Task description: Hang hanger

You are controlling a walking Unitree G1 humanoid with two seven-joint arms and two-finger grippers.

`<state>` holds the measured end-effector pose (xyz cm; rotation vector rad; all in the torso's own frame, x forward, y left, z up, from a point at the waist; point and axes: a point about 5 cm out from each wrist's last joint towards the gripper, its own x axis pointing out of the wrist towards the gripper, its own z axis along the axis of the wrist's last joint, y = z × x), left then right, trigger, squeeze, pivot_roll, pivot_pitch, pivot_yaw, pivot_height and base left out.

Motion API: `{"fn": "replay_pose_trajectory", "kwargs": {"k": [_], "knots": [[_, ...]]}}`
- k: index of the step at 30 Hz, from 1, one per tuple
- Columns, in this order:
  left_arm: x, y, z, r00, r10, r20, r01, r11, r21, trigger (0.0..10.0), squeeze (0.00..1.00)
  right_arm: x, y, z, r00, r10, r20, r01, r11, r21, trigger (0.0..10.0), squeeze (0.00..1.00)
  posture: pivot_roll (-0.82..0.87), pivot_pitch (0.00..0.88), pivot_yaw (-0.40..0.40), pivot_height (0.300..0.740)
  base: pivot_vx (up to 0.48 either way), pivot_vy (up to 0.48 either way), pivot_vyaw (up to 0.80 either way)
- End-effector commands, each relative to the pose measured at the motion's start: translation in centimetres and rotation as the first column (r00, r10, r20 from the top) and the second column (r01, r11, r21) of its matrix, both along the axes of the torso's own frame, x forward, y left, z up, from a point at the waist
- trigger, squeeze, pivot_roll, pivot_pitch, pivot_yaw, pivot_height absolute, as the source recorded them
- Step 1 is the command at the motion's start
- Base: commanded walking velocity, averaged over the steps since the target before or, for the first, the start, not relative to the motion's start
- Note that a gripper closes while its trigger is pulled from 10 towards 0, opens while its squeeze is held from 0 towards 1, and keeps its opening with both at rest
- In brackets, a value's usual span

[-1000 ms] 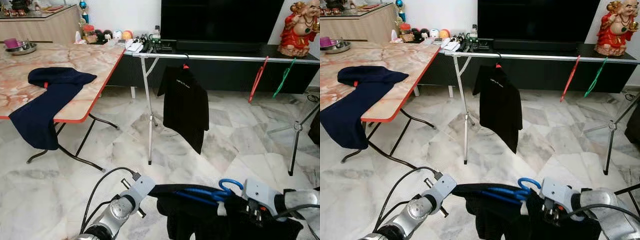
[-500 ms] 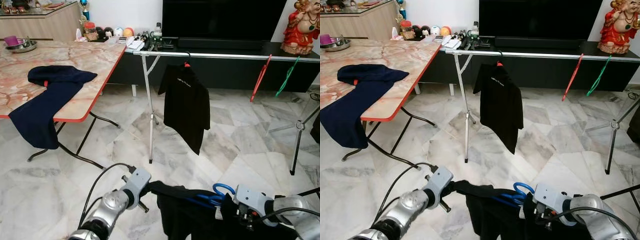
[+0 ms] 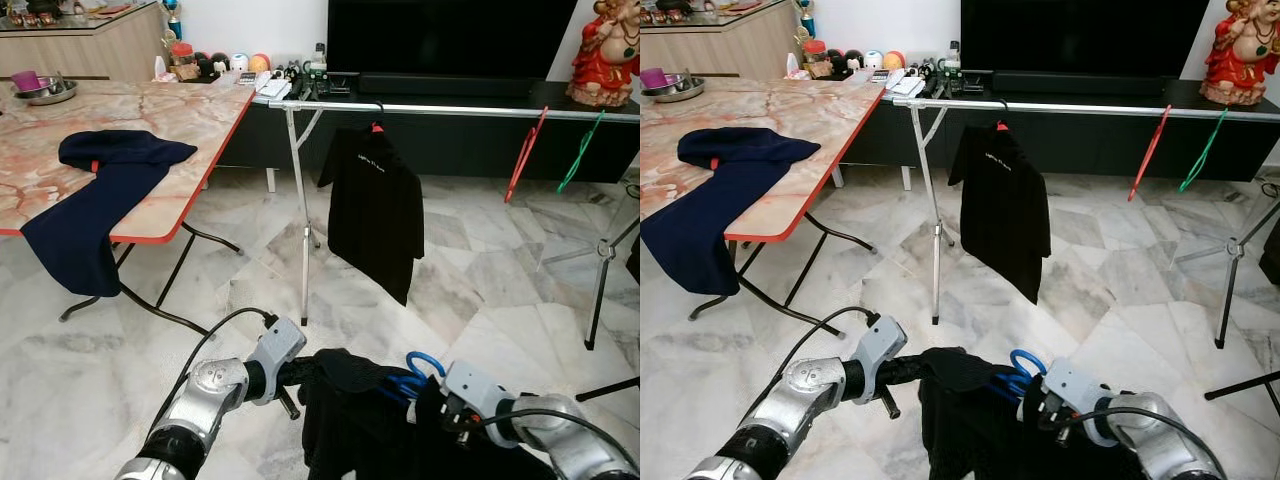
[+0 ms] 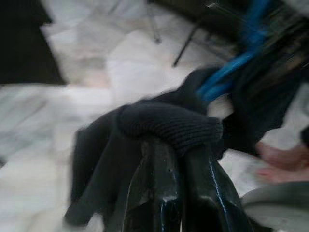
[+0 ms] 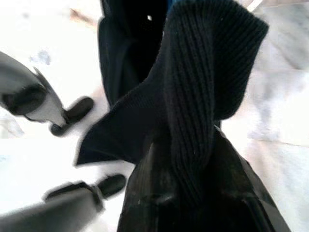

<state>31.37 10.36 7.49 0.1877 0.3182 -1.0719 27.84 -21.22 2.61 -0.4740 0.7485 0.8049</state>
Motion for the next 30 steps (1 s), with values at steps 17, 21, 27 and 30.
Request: {"fn": "replay_pose_trajectory", "kwargs": {"k": [17,21,27,30], "knots": [[-5.0,-0.9,2.6,0.923,-0.371,-0.101,0.368,0.929,-0.041,0.0,1.00,3.7,1.5,2.0,0.928,-0.336,0.162,0.286,0.920,0.268,0.0,0.00,0.02,0.020,0.031,0.740,0.000,0.000,0.00],[-5.4,-1.2,2.8,0.915,-0.390,-0.103,0.387,0.921,-0.050,0.0,1.00,4.0,1.9,1.9,0.923,-0.348,0.165,0.295,0.914,0.277,0.0,0.00,0.02,0.015,0.033,0.740,0.000,0.000,0.00],[-5.4,-1.4,2.7,0.923,-0.374,-0.091,0.376,0.927,0.003,3.5,1.00,4.2,2.7,1.9,0.918,-0.354,0.176,0.293,0.908,0.300,0.0,0.00,0.03,0.006,0.033,0.740,0.000,0.000,0.00],[-5.1,-0.9,2.3,0.937,-0.338,-0.085,0.343,0.937,0.065,10.0,0.00,4.4,3.0,2.2,0.918,-0.342,0.198,0.269,0.907,0.323,0.0,0.00,0.03,0.002,0.033,0.740,0.000,0.000,0.00]]}}
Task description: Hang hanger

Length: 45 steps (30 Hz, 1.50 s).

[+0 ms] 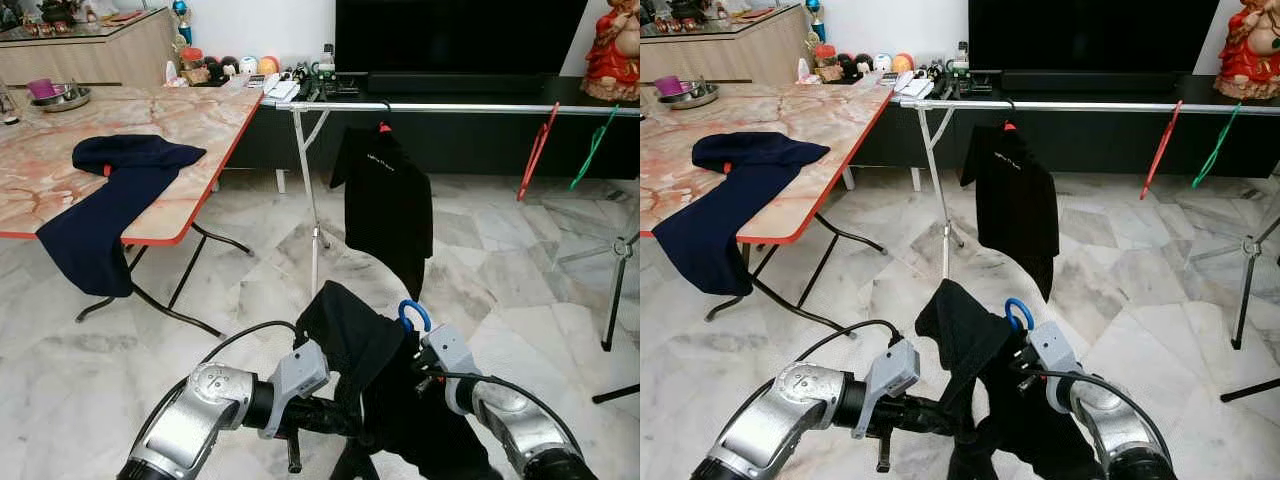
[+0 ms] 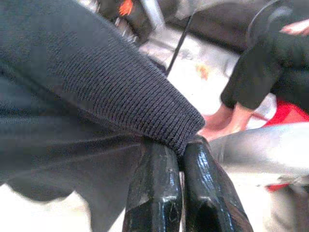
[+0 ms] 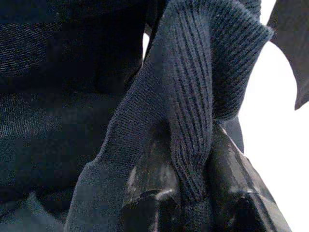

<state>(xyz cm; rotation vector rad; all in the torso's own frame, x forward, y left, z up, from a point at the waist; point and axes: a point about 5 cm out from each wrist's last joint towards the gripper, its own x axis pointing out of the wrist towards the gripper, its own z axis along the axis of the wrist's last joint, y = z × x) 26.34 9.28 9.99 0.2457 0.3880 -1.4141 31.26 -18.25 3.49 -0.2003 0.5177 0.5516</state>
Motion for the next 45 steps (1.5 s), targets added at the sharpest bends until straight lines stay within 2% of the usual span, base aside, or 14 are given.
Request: {"fn": "replay_pose_trajectory", "kwargs": {"k": [1,5,6,8,9,15,21,25,27,30,34,36,41,45], "knots": [[-0.2,0.3,-0.1,1.000,-0.012,0.001,0.012,0.999,0.031,10.0,0.00,1.1,-0.1,1.4,0.997,-0.018,0.075,0.016,1.000,0.025,0.0,0.00,0.02,0.002,0.032,0.740,0.000,0.000,0.00],[-0.5,0.3,0.0,1.000,-0.020,-0.011,0.020,0.999,0.030,10.0,0.00,1.1,-0.4,1.4,0.997,-0.022,0.076,0.021,1.000,0.010,0.0,0.00,0.03,0.002,0.031,0.740,0.000,0.000,0.00],[-0.6,0.3,0.0,1.000,-0.023,-0.014,0.023,0.999,0.030,10.0,0.25,1.0,-0.5,1.3,0.997,-0.022,0.075,0.021,1.000,0.009,0.0,0.00,0.03,0.002,0.030,0.740,0.000,0.000,0.00],[-0.6,0.3,-0.1,1.000,-0.025,-0.012,0.025,0.999,0.031,10.0,0.25,1.0,-0.5,1.3,0.997,-0.022,0.076,0.021,1.000,0.009,0.0,0.00,0.03,0.002,0.030,0.740,0.000,0.000,0.00],[-0.6,0.2,-0.2,1.000,-0.020,-0.007,0.020,0.999,0.039,10.0,1.00,1.0,-0.4,1.3,0.997,-0.023,0.074,0.022,1.000,0.016,0.0,0.00,0.03,0.003,0.030,0.740,0.000,0.000,0.00],[-0.5,0.0,-0.1,1.000,-0.016,0.001,0.016,0.999,0.035,10.0,1.00,1.1,0.0,1.2,0.997,-0.016,0.079,0.014,1.000,0.027,0.0,0.00,0.03,0.014,0.027,0.740,0.000,0.000,0.00],[0.2,-0.1,0.1,0.999,0.046,0.012,-0.046,0.999,0.013,10.0,1.00,0.8,0.3,0.9,0.997,0.003,0.072,-0.005,0.999,0.035,0.0,0.00,0.03,0.021,0.022,0.740,0.000,0.000,0.00],[0.4,0.7,0.0,0.997,0.078,0.024,-0.078,0.997,0.026,10.0,1.00,0.5,0.7,1.7,0.982,0.136,0.132,-0.144,0.988,0.054,0.0,0.00,0.03,0.026,0.021,0.740,0.000,0.000,0.00],[0.5,0.9,0.1,0.995,0.091,0.029,-0.092,0.995,0.026,10.0,1.00,0.5,0.7,1.8,0.979,0.154,0.137,-0.162,0.985,0.052,0.0,0.00,0.03,0.026,0.021,0.740,0.000,0.000,0.00],[1.5,2.4,0.1,0.984,0.165,0.070,-0.169,0.984,0.055,10.0,1.00,-1.2,0.3,1.1,0.931,0.359,0.071,-0.362,0.931,0.038,0.0,0.00,0.02,0.026,0.017,0.740,0.000,0.000,0.00],[1.9,2.9,0.4,0.979,0.182,0.094,-0.188,0.981,0.057,10.0,1.00,-2.5,-0.4,0.3,0.890,0.455,-0.010,-0.454,0.890,0.031,0.0,0.00,0.03,0.027,0.013,0.740,0.000,0.000,0.00],[2.2,3.2,0.5,0.977,0.183,0.109,-0.191,0.979,0.072,10.0,1.00,-3.8,-1.3,-0.5,0.836,0.539,-0.098,-0.541,0.841,0.008,0.0,0.00,0.03,0.025,0.005,0.740,0.000,0.000,0.00],[2.6,2.7,0.4,0.980,0.155,0.127,-0.168,0.981,0.097,10.0,1.00,-4.5,-1.8,-0.7,0.784,0.602,-0.151,-0.608,0.794,0.006,0.0,0.00,0.04,0.023,-0.001,0.740,0.000,0.000,0.00],[2.5,1.4,-0.7,0.988,0.100,0.115,-0.116,0.983,0.141,10.0,1.00,-4.4,-1.0,-0.4,0.746,0.650,-0.145,-0.654,0.756,0.029,0.0,0.00,0.04,0.021,-0.005,0.740,0.000,0.000,0.00]]}}
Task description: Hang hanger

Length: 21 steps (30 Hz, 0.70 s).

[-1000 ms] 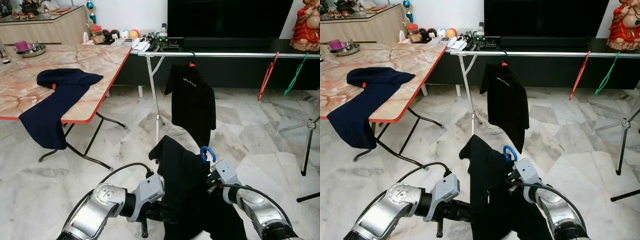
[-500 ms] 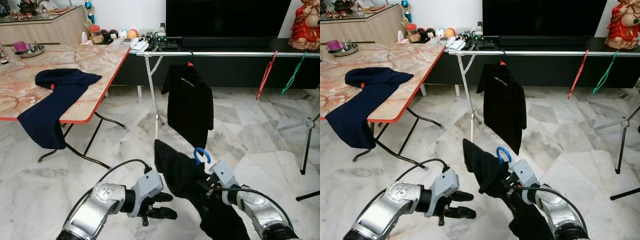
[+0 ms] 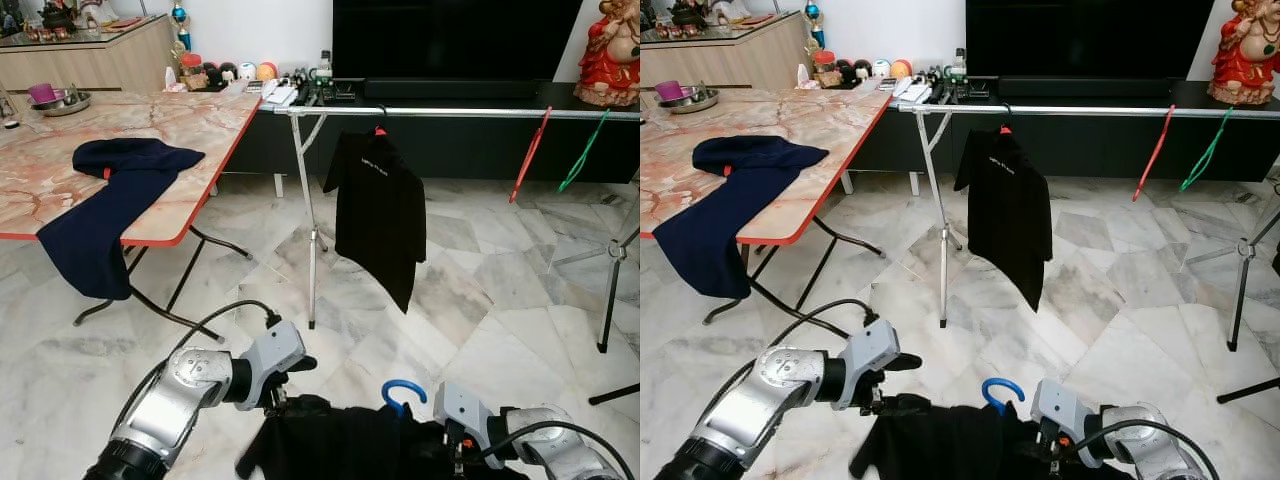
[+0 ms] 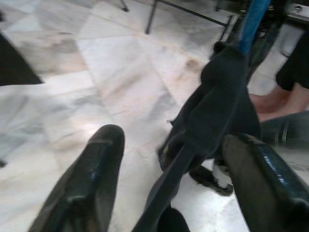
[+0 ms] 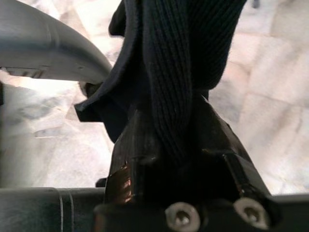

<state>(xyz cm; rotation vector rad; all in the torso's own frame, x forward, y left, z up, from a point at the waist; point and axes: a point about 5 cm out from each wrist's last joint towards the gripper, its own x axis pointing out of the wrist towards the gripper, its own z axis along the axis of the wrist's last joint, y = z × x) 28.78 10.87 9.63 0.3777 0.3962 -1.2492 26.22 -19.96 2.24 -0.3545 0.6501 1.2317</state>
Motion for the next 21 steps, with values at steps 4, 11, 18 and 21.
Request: {"fn": "replay_pose_trajectory", "kwargs": {"k": [4,11,18,21], "knots": [[-0.3,-1.0,-1.0,0.998,-0.055,-0.017,0.056,0.997,0.056,10.0,1.00,0.9,1.3,1.1,0.996,0.067,0.056,-0.069,0.997,0.029,0.0,0.00,0.04,0.020,-0.006,0.740,0.000,0.000,0.00],[-0.3,-1.4,-1.8,0.996,-0.079,-0.040,0.082,0.994,0.075,10.0,1.00,0.9,1.9,1.2,0.993,0.108,0.055,-0.110,0.993,0.037,0.0,0.00,0.04,0.021,-0.007,0.740,0.000,0.000,0.00],[0.0,-2.1,-2.7,0.997,-0.072,-0.009,0.073,0.991,0.110,10.0,0.22,0.7,2.9,1.6,0.984,0.166,0.057,-0.170,0.982,0.079,0.0,0.00,0.03,0.026,-0.002,0.740,0.000,0.000,0.00],[-0.3,-2.8,-2.7,0.994,-0.106,-0.041,0.109,0.991,0.079,10.0,0.00,0.8,3.3,1.9,0.980,0.187,0.068,-0.192,0.978,0.086,0.0,0.00,0.03,0.026,-0.002,0.740,0.000,0.000,0.00]]}}
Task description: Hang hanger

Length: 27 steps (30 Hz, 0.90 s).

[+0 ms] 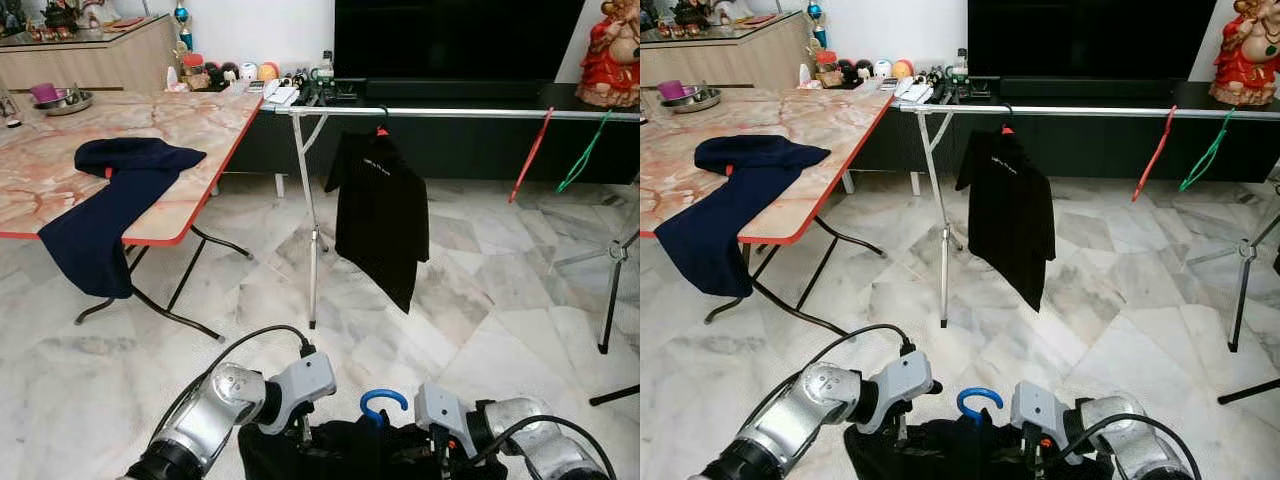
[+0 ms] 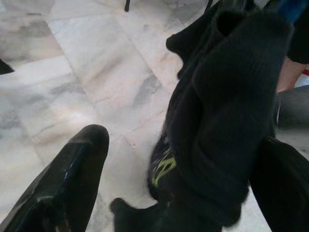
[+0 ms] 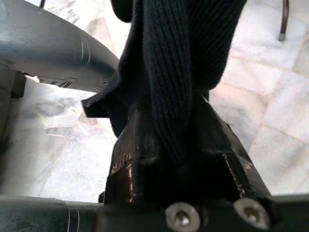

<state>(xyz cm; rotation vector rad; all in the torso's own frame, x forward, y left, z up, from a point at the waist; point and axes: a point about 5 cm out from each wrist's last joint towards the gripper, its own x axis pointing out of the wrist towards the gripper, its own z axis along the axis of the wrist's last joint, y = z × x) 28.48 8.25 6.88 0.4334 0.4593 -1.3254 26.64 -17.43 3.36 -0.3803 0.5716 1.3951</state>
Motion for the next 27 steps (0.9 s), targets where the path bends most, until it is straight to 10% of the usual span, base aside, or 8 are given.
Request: {"fn": "replay_pose_trajectory", "kwargs": {"k": [1,12,13,14,16,17,27], "knots": [[-0.1,-0.4,0.0,0.999,-0.031,-0.009,0.031,1.000,-0.001,10.0,0.00,0.5,0.8,0.9,0.999,0.030,0.037,-0.031,0.999,0.040,0.0,0.00,0.03,0.026,-0.002,0.740,0.000,0.000,0.00],[0.0,-0.9,-0.2,0.997,-0.030,-0.069,0.026,0.998,-0.052,10.0,0.00,0.9,1.6,1.3,0.997,0.041,0.069,-0.045,0.997,0.059,0.0,0.00,0.03,0.027,0.001,0.740,0.000,0.000,0.00],[0.0,-1.0,-0.3,0.996,-0.034,-0.084,0.028,0.998,-0.063,8.0,0.00,1.0,1.5,1.4,0.997,0.035,0.074,-0.039,0.997,0.062,0.0,0.00,0.02,0.027,0.002,0.740,0.000,0.000,0.00],[0.0,-1.0,-0.3,0.996,-0.034,-0.084,0.028,0.998,-0.063,8.0,0.00,1.0,1.5,1.4,0.997,0.035,0.074,-0.039,0.997,0.062,0.0,0.00,0.02,0.027,0.002,0.740,0.000,0.000,0.00],[-0.1,-1.1,-0.4,0.993,-0.037,-0.110,0.028,0.996,-0.079,1.5,0.00,1.2,1.5,1.6,0.996,0.030,0.081,-0.035,0.997,0.068,0.0,0.00,0.02,0.027,0.002,0.740,0.000,0.000,0.00],[-0.1,-1.1,-0.4,0.992,-0.038,-0.117,0.028,0.996,-0.085,0.2,0.00,1.2,1.5,1.7,0.996,0.027,0.082,-0.033,0.997,0.073,0.0,0.00,0.02,0.028,0.002,0.740,0.000,0.000,0.00],[-0.3,-1.2,-0.6,0.984,-0.067,-0.167,0.049,0.993,-0.109,0.0,0.00,1.6,1.7,2.1,0.995,0.007,0.099,-0.016,0.995,0.098,0.0,0.00,0.02,0.028,0.006,0.740,0.000,0.000,0.00]]}}
